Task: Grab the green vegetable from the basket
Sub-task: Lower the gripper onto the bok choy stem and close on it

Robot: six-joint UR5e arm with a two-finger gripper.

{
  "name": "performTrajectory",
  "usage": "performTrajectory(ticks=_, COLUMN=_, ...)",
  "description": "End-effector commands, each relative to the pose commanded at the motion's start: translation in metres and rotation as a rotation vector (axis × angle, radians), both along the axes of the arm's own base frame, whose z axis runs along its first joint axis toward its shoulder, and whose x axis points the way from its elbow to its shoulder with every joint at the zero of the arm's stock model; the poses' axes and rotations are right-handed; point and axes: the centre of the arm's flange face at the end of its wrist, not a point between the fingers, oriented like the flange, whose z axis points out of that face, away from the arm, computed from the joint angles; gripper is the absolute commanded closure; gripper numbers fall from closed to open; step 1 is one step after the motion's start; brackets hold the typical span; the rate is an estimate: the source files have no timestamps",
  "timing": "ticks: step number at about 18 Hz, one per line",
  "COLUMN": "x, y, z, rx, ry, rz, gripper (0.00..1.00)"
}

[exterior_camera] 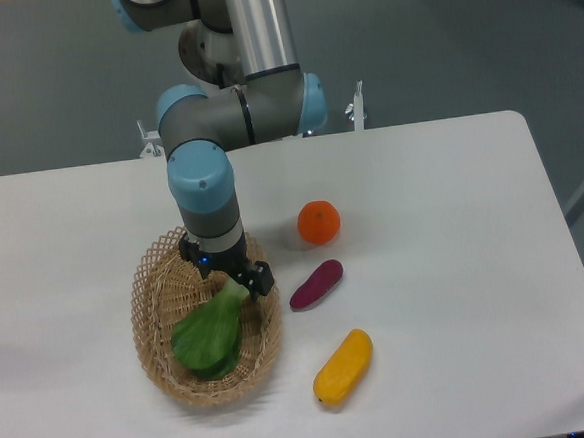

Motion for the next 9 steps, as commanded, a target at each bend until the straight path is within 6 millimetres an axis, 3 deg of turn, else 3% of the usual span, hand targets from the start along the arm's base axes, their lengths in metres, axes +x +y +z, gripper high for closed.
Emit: performTrajectory(ticks=9, x=0.011, y=0.006, z=-0.009, rx=-0.011, ry=0.003, rz=-0.021, gripper=0.00)
